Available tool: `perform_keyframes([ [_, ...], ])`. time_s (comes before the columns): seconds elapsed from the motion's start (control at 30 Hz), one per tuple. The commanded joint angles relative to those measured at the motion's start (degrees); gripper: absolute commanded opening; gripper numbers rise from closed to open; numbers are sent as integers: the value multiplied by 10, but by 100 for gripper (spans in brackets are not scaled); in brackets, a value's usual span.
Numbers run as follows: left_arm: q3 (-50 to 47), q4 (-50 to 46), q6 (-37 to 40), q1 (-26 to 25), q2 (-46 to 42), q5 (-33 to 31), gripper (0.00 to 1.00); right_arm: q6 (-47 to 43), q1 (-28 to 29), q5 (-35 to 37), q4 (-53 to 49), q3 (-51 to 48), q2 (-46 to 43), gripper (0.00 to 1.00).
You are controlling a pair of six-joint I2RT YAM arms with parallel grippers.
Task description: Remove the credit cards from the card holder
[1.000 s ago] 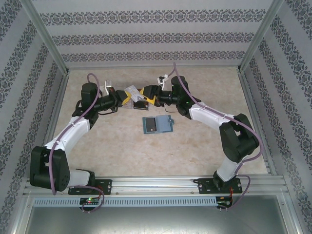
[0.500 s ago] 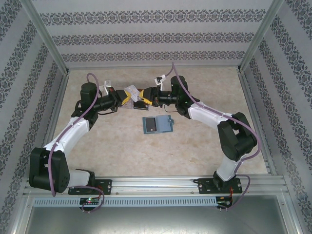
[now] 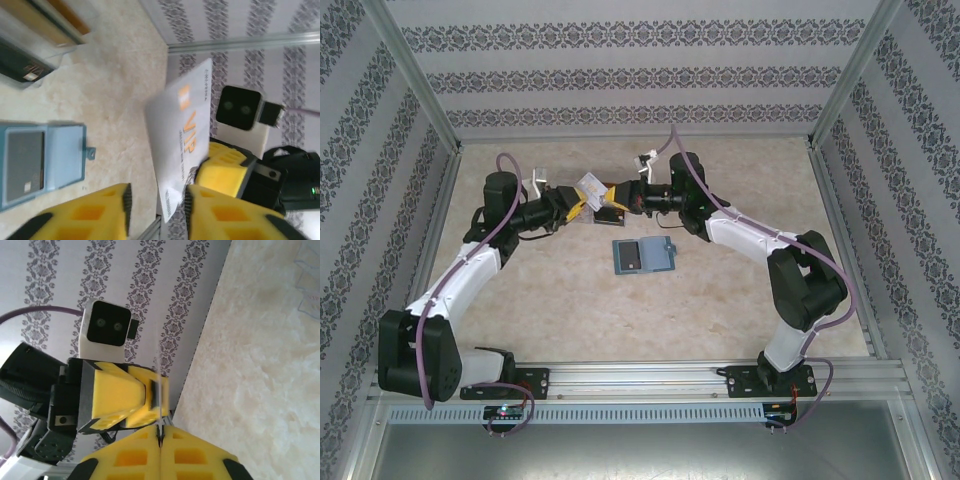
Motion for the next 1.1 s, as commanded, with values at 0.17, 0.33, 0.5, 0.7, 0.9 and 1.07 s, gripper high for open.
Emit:
perform_keyframes([
  [0.17,63,-333,191,90,-45,-145,84,-283,40,177,-221,64,-5,0],
  [0.33,86,-446,273,152,-68,-212,96,-432,63,235,-252,115,42,0],
  [0.5,104,-492,330,169,-85,-264,99,-574,79,248,-281,194,106,0],
  [0.7,87,-470,359,179,-66,-262,99,-711,81,230,-307,290,190,0],
  [0.9,81,-471,377,199,-65,-249,100,-804,80,220,-375,405,281,0],
  [1.07,78,-467,378,208,-50,-226,100,-862,80,222,-402,458,326,0],
])
